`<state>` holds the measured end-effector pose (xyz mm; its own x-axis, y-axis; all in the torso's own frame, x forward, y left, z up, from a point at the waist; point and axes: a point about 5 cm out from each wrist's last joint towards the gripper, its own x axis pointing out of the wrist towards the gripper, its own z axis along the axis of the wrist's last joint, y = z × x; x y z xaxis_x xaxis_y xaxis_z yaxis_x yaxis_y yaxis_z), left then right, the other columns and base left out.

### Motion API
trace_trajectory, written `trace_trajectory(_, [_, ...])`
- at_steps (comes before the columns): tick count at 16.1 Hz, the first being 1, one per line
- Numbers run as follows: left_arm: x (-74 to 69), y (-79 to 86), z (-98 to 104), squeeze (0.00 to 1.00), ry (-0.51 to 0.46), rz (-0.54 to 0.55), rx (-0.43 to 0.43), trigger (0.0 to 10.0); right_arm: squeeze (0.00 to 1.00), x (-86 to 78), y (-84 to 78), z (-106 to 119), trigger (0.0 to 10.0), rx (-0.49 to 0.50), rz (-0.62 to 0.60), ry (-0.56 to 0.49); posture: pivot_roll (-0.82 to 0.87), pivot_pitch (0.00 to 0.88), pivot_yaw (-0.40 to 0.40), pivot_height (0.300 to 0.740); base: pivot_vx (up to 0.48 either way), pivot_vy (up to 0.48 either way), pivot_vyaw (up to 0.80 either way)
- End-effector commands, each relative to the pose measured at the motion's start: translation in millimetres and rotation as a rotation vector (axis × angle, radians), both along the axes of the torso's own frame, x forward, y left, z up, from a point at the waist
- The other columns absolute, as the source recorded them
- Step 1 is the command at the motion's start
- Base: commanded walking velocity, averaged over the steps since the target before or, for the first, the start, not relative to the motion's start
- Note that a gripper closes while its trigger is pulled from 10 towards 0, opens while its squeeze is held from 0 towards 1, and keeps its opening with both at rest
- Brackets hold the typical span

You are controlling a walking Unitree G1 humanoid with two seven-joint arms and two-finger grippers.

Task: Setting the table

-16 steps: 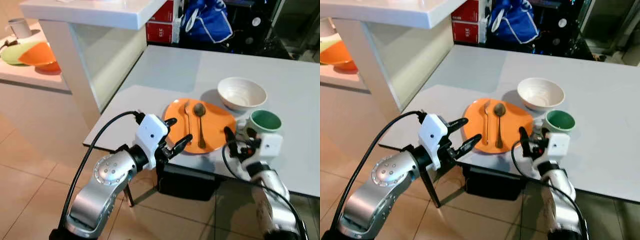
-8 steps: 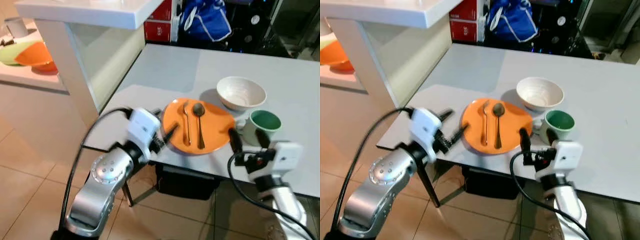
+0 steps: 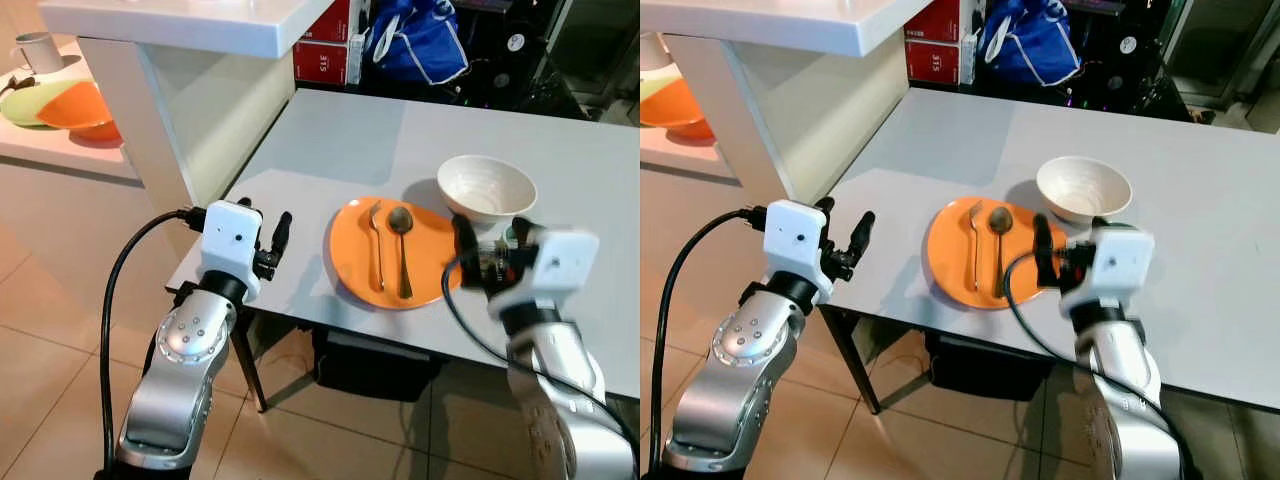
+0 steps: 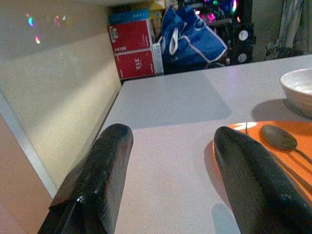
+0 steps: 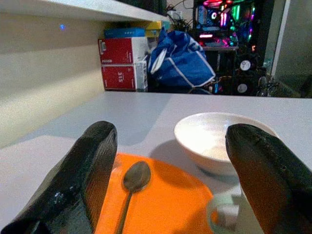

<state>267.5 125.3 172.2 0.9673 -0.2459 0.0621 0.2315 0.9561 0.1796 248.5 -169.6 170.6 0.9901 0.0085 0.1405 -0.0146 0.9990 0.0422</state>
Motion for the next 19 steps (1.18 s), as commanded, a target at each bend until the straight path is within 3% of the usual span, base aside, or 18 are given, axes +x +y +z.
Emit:
trace_trajectory(1, [-1.9, 1.9, -2.3, 0.0, 0.009, 0.023, 0.005, 10.0, 0.0, 2.5, 0.9, -4.4, 10.0, 0.011, -0.012, 0.043, -0.06, 0.0, 0.023, 0.74, 0.0, 0.0, 0.0])
trace_trajectory(5, [18.0, 3.8, 0.9, 0.0, 0.006, 0.06, -0.002, 10.0, 0.0, 19.3, 7.9, -7.7, 10.0, -0.012, 0.006, 0.136, -0.09, 0.0, 0.039, 0.74, 0.0, 0.268, 0.0])
trace_trajectory(7, [23.8, 1.7, 3.9, 0.0, -0.007, 0.056, 0.02, 10.0, 0.0, 23.6, 4.0, -5.3, 10.0, 0.015, -0.013, 0.131, -0.07, 0.0, 0.026, 0.74, 0.0, 0.298, 0.0])
trace_trajectory(13, [29.9, 3.1, 11.3, 0.0, -0.046, 0.072, 0.035, 10.0, 0.0, 42.0, 12.0, -9.1, 10.0, -0.002, 0.058, 0.185, -0.03, 0.0, -0.033, 0.74, 0.0, 0.331, 0.0])
trace_trajectory(19, [30.5, 1.2, 9.6, 0.0, -0.043, 0.066, 0.038, 10.0, 0.0, 43.0, 11.2, -11.8, 10.0, -0.013, 0.063, 0.201, -0.04, 0.0, -0.028, 0.74, 0.0, 0.332, 0.0])
